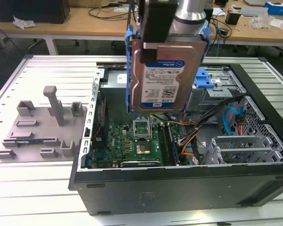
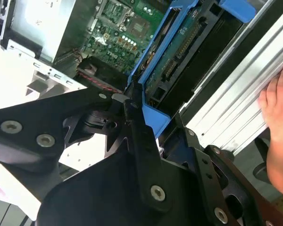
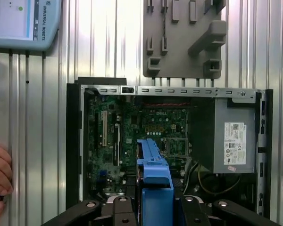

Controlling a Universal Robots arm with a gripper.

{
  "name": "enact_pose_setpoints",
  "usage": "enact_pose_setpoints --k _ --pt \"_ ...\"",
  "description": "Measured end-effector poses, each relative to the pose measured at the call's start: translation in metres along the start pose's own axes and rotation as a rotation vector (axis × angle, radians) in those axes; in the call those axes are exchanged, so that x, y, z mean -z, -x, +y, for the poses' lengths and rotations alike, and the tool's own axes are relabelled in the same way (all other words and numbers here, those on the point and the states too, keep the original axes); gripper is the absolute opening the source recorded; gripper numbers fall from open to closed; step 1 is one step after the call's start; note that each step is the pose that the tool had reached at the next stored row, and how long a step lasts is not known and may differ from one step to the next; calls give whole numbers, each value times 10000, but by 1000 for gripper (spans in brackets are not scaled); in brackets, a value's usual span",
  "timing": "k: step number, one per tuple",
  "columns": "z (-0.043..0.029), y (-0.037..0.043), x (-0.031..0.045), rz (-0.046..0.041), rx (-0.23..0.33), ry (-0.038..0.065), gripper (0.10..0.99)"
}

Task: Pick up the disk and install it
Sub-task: 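Pick up the disk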

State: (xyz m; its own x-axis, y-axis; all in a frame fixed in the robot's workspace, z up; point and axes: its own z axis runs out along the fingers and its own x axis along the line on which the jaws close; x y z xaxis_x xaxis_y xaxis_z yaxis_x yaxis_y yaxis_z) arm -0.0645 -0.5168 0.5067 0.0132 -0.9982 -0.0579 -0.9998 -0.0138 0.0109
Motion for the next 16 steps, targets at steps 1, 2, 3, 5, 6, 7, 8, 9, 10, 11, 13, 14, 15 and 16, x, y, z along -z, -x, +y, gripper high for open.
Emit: enact_pose_setpoints --k 1,2,3,5,6,7,8,9,10,11,13,14,15,16 --pt "-38 -20 -1 0 0 0 369" --pt "-89 -47 -3 0 2 0 369" --pt "-128 -68 -5 0 0 0 369" --pt "-217 -116 -9 0 1 0 369" --pt "-274 -146 -11 0 0 0 369" --pt "-303 -159 -12 0 0 0 369" --pt "-331 -172 -12 0 0 0 369" --pt "-375 -189 -14 -1 2 0 369" --pt "-394 -194 -14 0 1 0 369" --pt "-395 -194 -14 0 0 1 369" --pt "-396 -195 -13 1 0 1 369" --pt "-396 -195 -14 0 1 1 369" --pt "-397 -195 -14 0 1 0 369" --pt "-397 -195 -14 0 1 0 369"
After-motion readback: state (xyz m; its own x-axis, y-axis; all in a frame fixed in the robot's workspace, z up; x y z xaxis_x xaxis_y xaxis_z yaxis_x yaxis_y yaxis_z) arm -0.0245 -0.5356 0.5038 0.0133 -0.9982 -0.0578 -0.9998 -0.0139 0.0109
